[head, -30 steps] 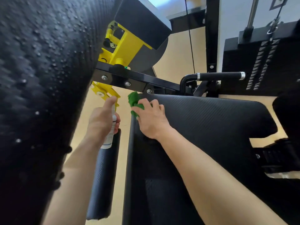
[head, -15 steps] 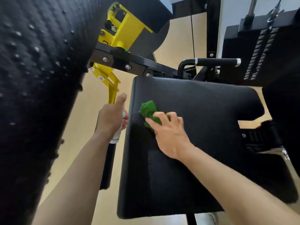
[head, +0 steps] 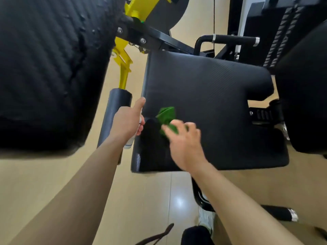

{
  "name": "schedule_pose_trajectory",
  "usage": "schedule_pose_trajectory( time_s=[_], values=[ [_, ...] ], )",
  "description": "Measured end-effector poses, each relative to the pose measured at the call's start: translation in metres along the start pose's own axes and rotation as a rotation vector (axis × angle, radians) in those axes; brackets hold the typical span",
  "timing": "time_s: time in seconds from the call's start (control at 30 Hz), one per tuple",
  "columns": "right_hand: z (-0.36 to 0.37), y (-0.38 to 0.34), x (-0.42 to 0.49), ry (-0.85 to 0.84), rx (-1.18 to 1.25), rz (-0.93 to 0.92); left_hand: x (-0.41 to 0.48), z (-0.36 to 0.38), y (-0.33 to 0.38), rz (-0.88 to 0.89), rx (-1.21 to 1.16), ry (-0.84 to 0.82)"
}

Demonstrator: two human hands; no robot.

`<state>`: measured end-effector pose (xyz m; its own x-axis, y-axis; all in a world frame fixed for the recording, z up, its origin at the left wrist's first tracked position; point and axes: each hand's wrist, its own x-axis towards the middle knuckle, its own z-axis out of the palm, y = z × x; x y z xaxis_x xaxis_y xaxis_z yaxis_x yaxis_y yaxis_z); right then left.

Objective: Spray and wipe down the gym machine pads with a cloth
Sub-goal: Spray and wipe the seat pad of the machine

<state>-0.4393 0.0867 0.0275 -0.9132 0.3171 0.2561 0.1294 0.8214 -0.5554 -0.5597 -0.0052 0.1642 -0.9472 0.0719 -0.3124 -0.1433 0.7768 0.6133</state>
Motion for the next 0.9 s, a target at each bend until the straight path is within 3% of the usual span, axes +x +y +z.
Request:
schedule_pose_trajectory(
  time_s=[0.07, 0.17, 0.23, 0.4, 0.47, 0.57, 0.9],
  values=[
    [-0.004, -0.027, -0.039, -0.086, 0.04, -0.189, -0.011, -0.006, -0.008, -0.004, 0.011, 0.002],
    [-0.023, -0.023, -0.072, -0.225, 0.101, -0.258, -0.026, -0.006, -0.016, -0.03, -0.011, -0.032],
    [-0.036, 0.001, -0.083, -0.219, 0.121, -0.136, -0.032, 0.005, -0.016, -0.03, -0.028, -0.079],
    [-0.068, 0.084, -0.106, 0.036, 0.142, 0.581, -0.039, 0.059, 0.004, 0.028, 0.015, -0.263],
    [-0.076, 0.105, -0.113, 0.054, 0.1, 0.748, -0.042, 0.082, 0.014, 0.064, 0.031, -0.328],
    [-0.081, 0.116, -0.122, 0.045, 0.08, 0.81, -0.041, 0.108, 0.024, 0.094, 0.041, -0.367],
    [-0.074, 0.111, -0.095, 0.085, 0.128, 0.812, -0.005, 0.103, 0.047, 0.142, 0.293, -0.217]
  ],
)
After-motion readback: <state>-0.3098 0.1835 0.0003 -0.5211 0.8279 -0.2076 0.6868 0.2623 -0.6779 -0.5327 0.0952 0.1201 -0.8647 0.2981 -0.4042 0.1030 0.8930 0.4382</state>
